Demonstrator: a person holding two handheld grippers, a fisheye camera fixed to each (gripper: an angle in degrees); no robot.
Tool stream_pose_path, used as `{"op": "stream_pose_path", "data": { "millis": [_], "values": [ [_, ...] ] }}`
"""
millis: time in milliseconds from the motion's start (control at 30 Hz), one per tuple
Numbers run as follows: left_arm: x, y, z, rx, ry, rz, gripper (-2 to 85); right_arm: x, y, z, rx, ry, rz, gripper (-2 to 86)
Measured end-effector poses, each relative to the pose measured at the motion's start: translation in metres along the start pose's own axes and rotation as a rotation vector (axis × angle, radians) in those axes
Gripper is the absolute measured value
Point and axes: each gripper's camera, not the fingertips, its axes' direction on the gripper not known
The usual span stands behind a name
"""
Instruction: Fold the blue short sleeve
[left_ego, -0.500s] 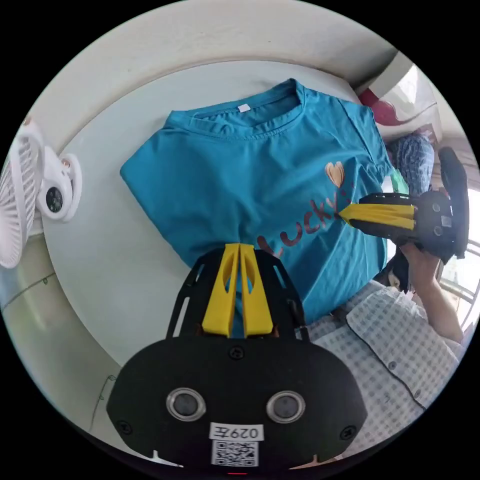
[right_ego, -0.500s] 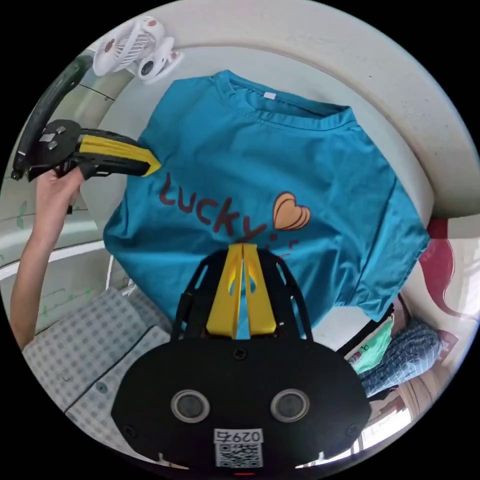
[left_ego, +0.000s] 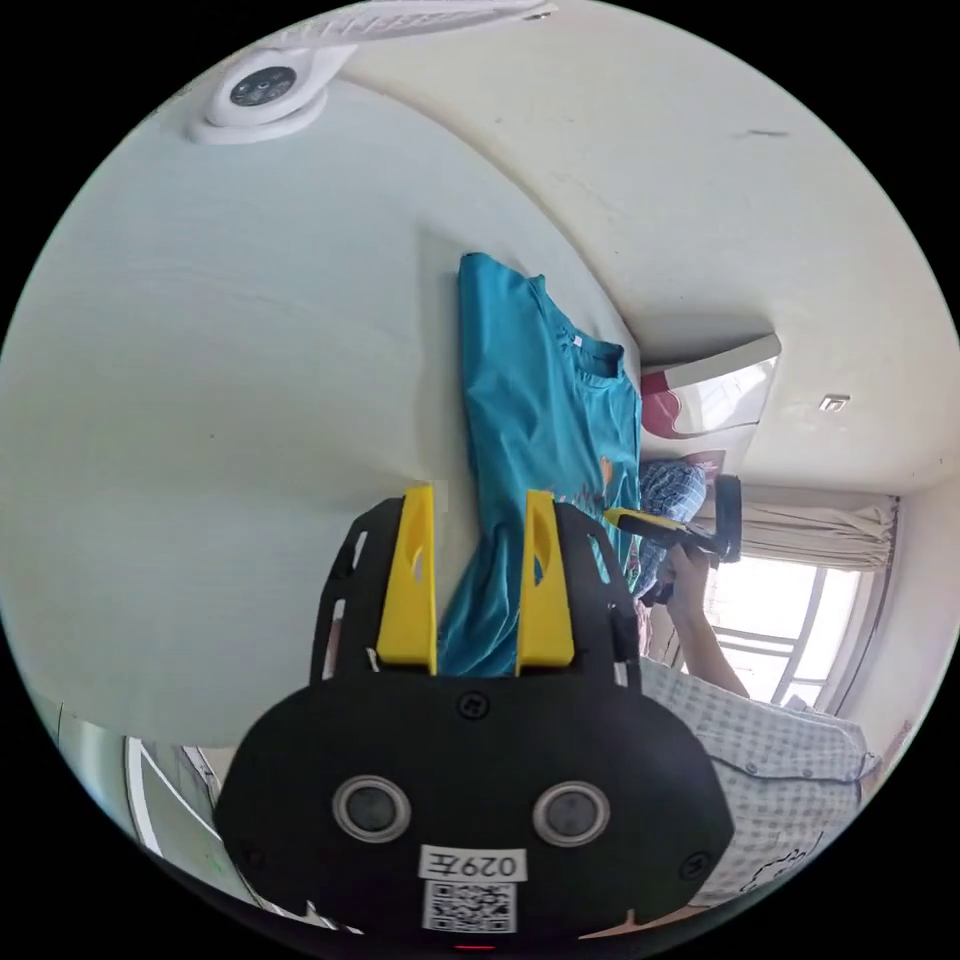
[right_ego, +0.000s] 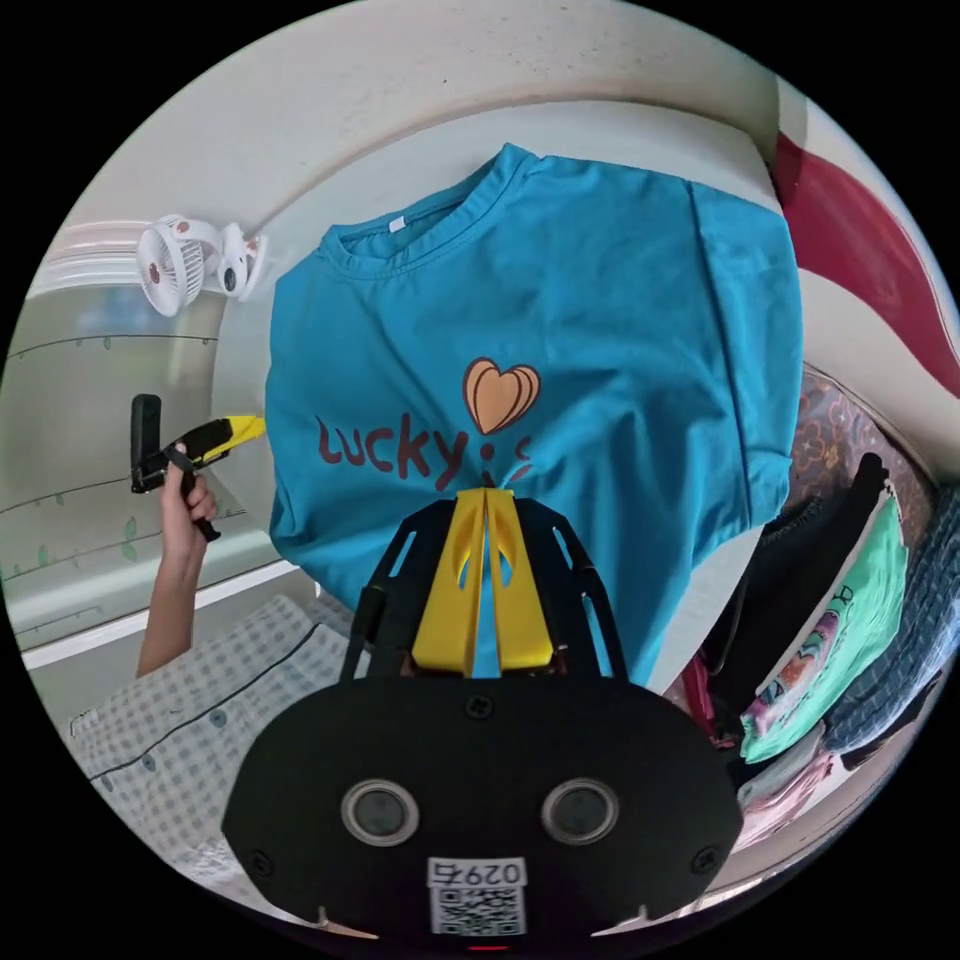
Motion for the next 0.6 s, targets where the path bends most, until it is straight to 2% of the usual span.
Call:
{"op": "stream_pose_path", "data": {
  "millis": [100, 133, 200, 267, 333, 367, 433, 500, 567, 600],
  "values": [
    [0.001, -0.018, 0.014, 0.002, 0.211, -0.048, 12.0, -0.014, 0.000, -0.003, -0.013, 0.087, -0.044, -0.5],
    [0.019, -0.022, 0.017, 0.010, 0.244, -0.002, 11.1, -0.019, 0.000, -0.004, -0.019, 0.119, -0.058, -0.5],
    [0.071, -0.023, 0.025, -0.027, 0.146, 0.165, 5.6, -0.024, 0.001, -0.005, -0.023, 0.154, -0.067, -0.5],
    [0.132, -0.013, 0.045, -0.142, 0.019, 0.383, 4.5, -0.024, 0.003, -0.008, -0.017, 0.163, -0.066, -0.5],
    [0.186, 0.012, 0.077, -0.337, -0.052, 0.580, 8.9, -0.014, 0.007, -0.013, 0.004, 0.120, -0.048, -0.4],
    [0.193, 0.018, 0.081, -0.362, -0.034, 0.599, 11.1, -0.010, 0.008, -0.014, 0.009, 0.100, -0.040, -0.4],
    [0.200, 0.037, 0.082, -0.415, 0.162, 0.612, 20.2, 0.011, 0.012, -0.019, 0.027, -0.003, 0.003, -0.4],
    [0.195, 0.048, 0.074, -0.432, 0.269, 0.620, 20.5, 0.027, 0.015, -0.021, 0.035, -0.083, 0.037, -0.4],
    [0.175, 0.055, 0.060, -0.390, 0.246, 0.579, 14.6, 0.041, 0.017, -0.023, 0.038, -0.151, 0.065, -0.4],
    [0.155, 0.057, 0.048, -0.327, 0.209, 0.530, 8.0, 0.049, 0.018, -0.023, 0.037, -0.185, 0.078, -0.4]
  ]
}}
